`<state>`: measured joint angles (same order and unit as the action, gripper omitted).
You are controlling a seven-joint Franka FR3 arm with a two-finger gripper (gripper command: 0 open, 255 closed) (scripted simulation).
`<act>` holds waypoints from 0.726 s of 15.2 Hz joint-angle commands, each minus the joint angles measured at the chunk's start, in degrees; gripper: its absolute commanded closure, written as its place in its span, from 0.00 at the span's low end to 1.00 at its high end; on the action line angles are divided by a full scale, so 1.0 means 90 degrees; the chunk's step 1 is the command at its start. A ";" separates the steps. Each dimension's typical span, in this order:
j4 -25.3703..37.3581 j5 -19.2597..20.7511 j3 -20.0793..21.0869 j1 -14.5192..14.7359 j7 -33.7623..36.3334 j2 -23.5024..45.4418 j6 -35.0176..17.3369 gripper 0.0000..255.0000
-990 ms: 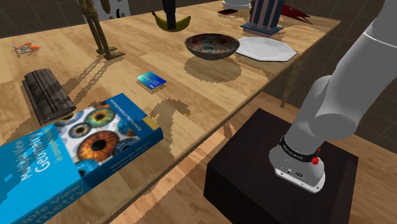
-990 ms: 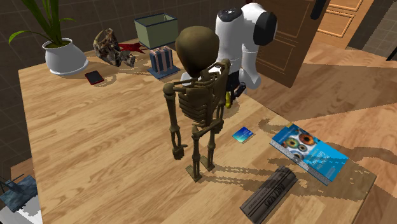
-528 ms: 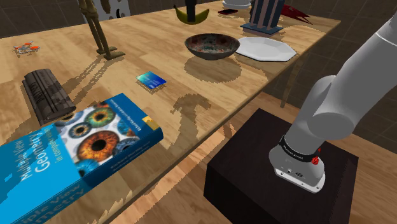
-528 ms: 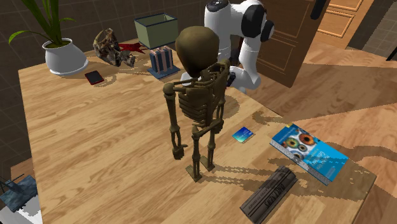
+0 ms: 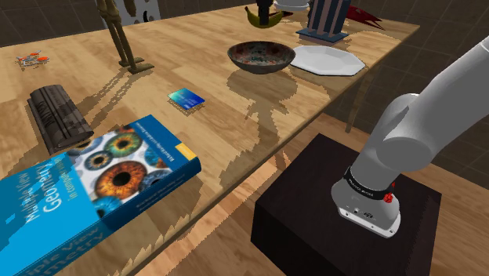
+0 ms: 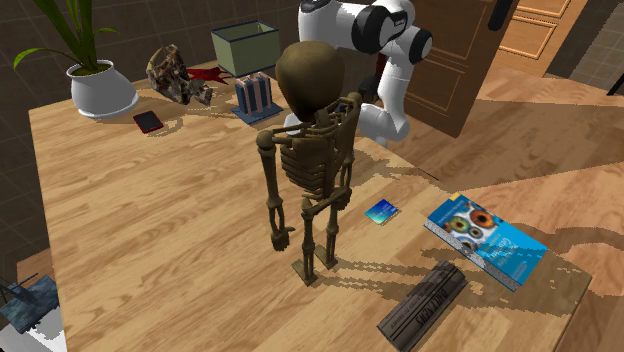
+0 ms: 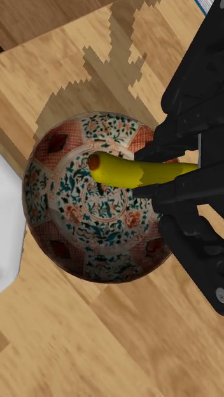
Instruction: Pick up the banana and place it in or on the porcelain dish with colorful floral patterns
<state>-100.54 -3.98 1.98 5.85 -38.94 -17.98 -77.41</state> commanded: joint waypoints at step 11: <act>-0.1347 0.0007 -0.0013 -0.0011 -0.0104 -0.0320 -0.1022 1.00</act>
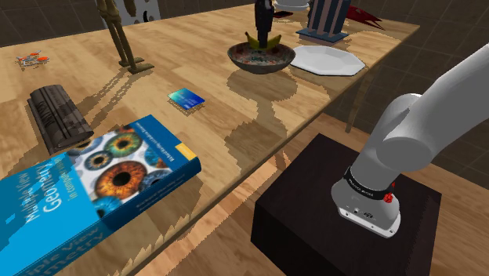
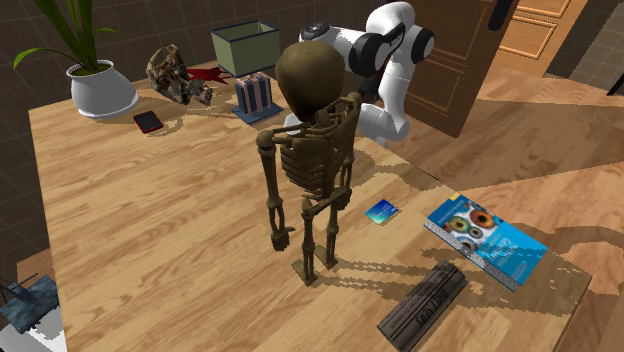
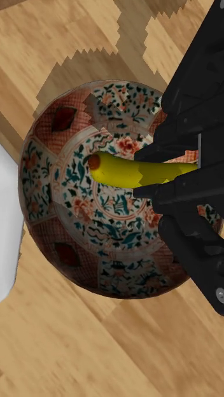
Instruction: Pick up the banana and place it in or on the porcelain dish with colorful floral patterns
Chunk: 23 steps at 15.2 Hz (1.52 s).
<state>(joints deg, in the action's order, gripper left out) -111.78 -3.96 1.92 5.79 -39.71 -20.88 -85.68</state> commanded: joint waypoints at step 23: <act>0.1033 0.0021 -0.0038 -0.0018 -0.0004 0.0327 0.0705 0.00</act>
<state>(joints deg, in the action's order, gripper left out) -102.58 -3.78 1.59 5.63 -39.73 -17.99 -79.40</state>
